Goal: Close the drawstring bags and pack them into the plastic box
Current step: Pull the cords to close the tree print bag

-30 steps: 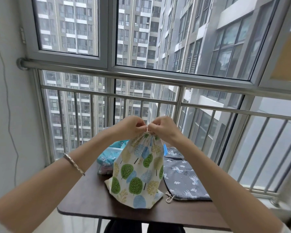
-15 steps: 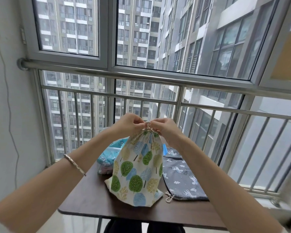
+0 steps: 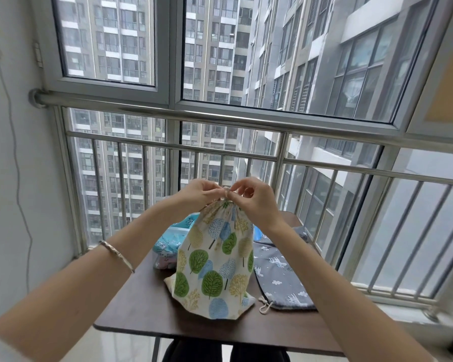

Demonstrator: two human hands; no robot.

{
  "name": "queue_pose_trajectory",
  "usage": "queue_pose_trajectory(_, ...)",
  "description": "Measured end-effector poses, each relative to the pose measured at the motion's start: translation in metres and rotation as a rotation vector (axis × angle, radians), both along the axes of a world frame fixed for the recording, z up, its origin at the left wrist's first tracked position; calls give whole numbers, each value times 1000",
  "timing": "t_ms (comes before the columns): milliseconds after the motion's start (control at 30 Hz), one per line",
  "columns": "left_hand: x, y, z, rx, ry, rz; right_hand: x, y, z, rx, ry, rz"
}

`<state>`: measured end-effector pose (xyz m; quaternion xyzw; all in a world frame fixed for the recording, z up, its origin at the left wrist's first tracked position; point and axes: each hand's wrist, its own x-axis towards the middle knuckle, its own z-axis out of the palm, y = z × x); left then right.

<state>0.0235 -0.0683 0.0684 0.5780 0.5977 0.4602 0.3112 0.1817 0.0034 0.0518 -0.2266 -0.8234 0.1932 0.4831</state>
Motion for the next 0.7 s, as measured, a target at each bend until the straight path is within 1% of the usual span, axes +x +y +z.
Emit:
queue_pose_trajectory(133, 0, 1, -2, -32, -49, 3, 1, -1, 1, 87, -10, -24)
queue_pose_trajectory(233, 2, 0, -1, -41, -90, 7, 1, 1, 2, 62, -19, -11)
queue_pose_trajectory(333, 2, 1, -1, -31, -82, 20, 1, 5, 0, 31, -30, -10)
queue_pose_trajectory(467, 0, 4, 1, -30, -21, 26, 2, 1, -4, -77, -33, 37)
queue_pose_trajectory(567, -3, 3, 3, -59, -9, -15, 6, 4, -1, -224, 1, 110)
queue_pose_trajectory(633, -4, 1, 3, -65, 58, -26, 11, 6, 4, -350, 43, 146)
queue_pose_trajectory(700, -3, 1, 5, -46, 148, -30, 13, 7, 9, -443, 54, 135)
